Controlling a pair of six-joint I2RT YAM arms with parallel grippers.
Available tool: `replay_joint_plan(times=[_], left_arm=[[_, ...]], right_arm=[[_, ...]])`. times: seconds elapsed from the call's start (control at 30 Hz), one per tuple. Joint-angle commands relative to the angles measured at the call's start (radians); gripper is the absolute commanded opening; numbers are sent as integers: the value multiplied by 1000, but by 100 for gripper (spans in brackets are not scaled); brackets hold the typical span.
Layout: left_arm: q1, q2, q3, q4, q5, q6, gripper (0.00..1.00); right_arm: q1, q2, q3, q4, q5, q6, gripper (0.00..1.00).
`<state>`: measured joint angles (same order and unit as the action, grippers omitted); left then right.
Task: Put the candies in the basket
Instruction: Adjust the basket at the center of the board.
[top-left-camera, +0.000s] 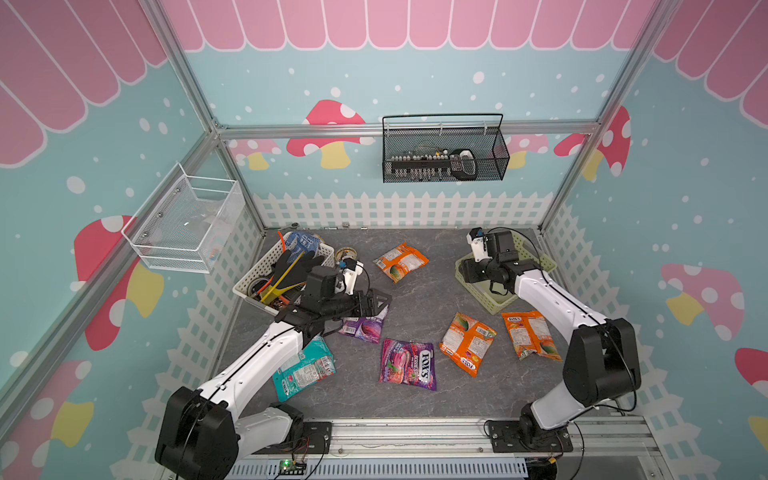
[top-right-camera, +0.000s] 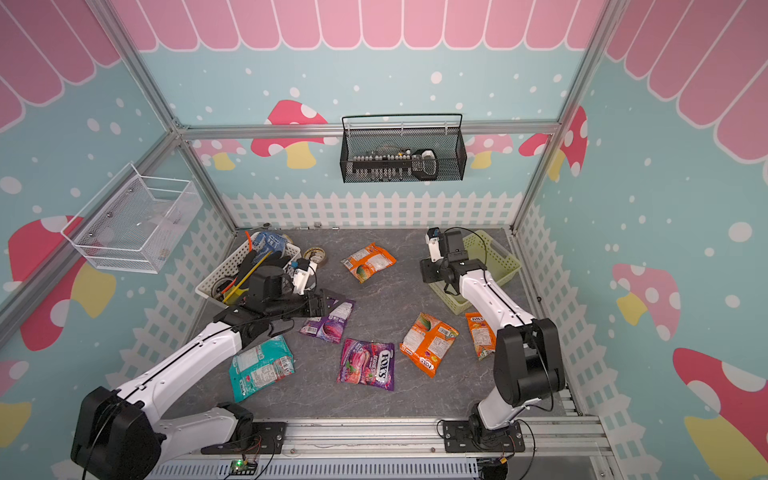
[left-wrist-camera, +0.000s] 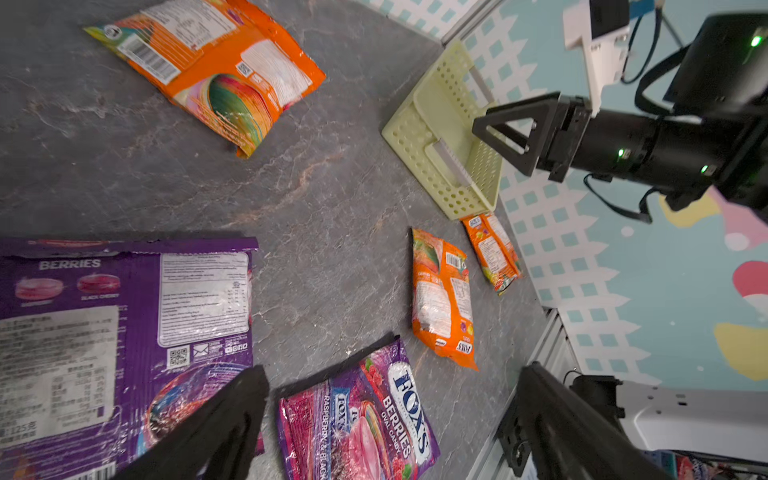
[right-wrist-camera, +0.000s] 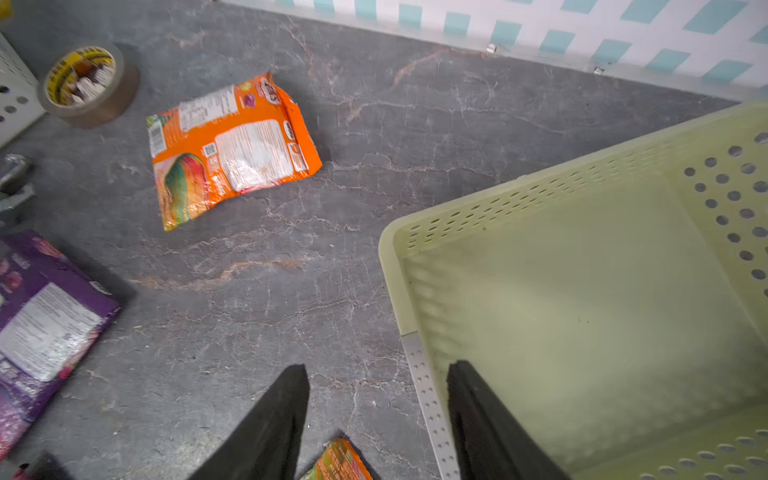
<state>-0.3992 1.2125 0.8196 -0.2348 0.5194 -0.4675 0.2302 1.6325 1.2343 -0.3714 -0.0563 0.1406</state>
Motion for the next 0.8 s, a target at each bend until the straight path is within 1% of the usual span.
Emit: replay_joint_plan(times=[0.0, 0.1, 0.2, 0.37, 0.5, 0.77], left_arm=[[-13, 14, 20, -56, -82, 75, 99], [-13, 25, 16, -59, -83, 88, 99], [-13, 23, 26, -58, -72, 94, 99], [-13, 10, 23, -58, -89, 100, 99], [-13, 7, 20, -59, -94, 102, 99], [-13, -2, 18, -58, -109, 100, 99]], right_arm=[[-3, 47, 21, -51, 61, -51, 53], [-4, 94, 46, -56, 61, -62, 50], [-3, 136, 72, -64, 15, -61, 48], [-3, 178, 95, -69, 46, -63, 43], [-3, 199, 112, -71, 42, -66, 38], [3, 237, 156, -45, 15, -32, 23]])
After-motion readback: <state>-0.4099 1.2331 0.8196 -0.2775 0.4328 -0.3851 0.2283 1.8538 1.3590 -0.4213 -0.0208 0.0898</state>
